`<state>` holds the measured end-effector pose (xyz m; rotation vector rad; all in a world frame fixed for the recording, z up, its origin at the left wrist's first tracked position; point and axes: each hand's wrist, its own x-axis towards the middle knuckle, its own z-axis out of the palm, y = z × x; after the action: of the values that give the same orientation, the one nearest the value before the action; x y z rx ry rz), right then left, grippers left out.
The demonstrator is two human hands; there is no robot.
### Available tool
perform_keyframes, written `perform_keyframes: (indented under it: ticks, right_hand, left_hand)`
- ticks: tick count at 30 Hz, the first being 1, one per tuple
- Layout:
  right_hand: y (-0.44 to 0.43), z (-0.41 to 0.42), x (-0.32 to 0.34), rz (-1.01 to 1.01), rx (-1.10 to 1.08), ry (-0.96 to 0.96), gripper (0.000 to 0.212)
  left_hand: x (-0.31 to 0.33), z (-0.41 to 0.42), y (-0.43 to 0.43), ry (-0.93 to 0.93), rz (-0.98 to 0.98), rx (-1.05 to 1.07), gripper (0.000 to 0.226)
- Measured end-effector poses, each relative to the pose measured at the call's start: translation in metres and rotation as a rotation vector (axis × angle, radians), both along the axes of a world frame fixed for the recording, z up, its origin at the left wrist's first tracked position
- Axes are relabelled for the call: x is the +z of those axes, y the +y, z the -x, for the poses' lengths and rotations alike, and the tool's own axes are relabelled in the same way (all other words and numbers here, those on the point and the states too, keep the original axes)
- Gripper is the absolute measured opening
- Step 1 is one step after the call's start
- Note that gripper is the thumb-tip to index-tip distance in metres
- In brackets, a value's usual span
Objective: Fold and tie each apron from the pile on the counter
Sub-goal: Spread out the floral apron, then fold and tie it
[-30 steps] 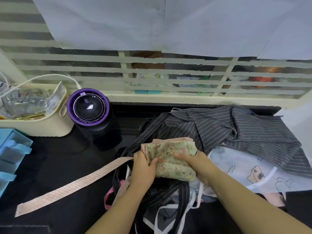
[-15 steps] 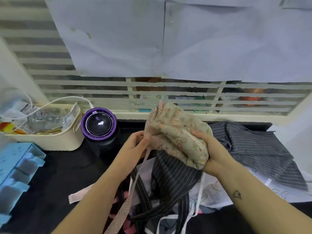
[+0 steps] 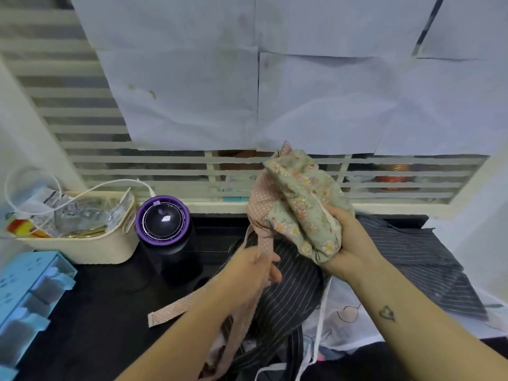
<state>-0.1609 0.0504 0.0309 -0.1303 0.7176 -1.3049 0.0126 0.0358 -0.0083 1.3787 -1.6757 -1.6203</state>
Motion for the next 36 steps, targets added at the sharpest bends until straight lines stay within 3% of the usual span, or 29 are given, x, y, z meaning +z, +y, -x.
perform_keyframes:
  ticks: [6, 10, 15, 17, 20, 23, 26, 29, 32, 36]
  right_hand:
    - [0.002, -0.005, -0.019, 0.018, -0.081, 0.251, 0.044]
    - [0.008, 0.000, -0.037, 0.092, -0.214, 0.810, 0.031]
    - [0.016, -0.006, -0.064, 0.305, -0.254, 1.471, 0.030]
    - [0.022, -0.008, -0.081, 0.505, -0.311, 1.667, 0.033]
    - [0.031, 0.000, -0.125, 1.023, -0.266, 1.959, 0.032]
    - [0.040, 0.005, -0.163, 1.205, -0.160, 2.163, 0.028]
    - [0.056, 0.001, -0.189, 1.236, 0.000, 2.305, 0.024]
    - [0.066, 0.000, -0.197, 1.076, 0.208, 2.331, 0.052]
    - [0.070, -0.001, -0.189, 1.045, 0.386, 2.334, 0.051]
    - [0.071, -0.007, -0.175, 0.941, 0.626, 2.205, 0.055]
  left_hand:
    - [0.003, 0.011, 0.017, 0.216, -0.267, -0.164, 0.019]
    - [0.003, -0.007, 0.008, 0.201, -0.370, -0.224, 0.015]
    - [-0.017, -0.008, 0.011, 0.093, -0.404, -0.199, 0.026]
    - [-0.026, -0.009, 0.011, -0.030, -0.283, -0.213, 0.029]
    - [-0.041, -0.017, 0.008, -0.159, -0.190, -0.223, 0.028]
    - [-0.060, -0.032, 0.010, -0.310, -0.182, -0.242, 0.023]
    - [-0.075, -0.044, 0.012, -0.417, -0.151, -0.213, 0.025]
    - [-0.074, -0.048, 0.016, -0.448, -0.042, -0.180, 0.018]
    - [-0.068, -0.043, 0.016, -0.266, -0.010, -0.100, 0.006]
    - [-0.075, -0.020, 0.017, -0.125, 0.009, -0.087, 0.017]
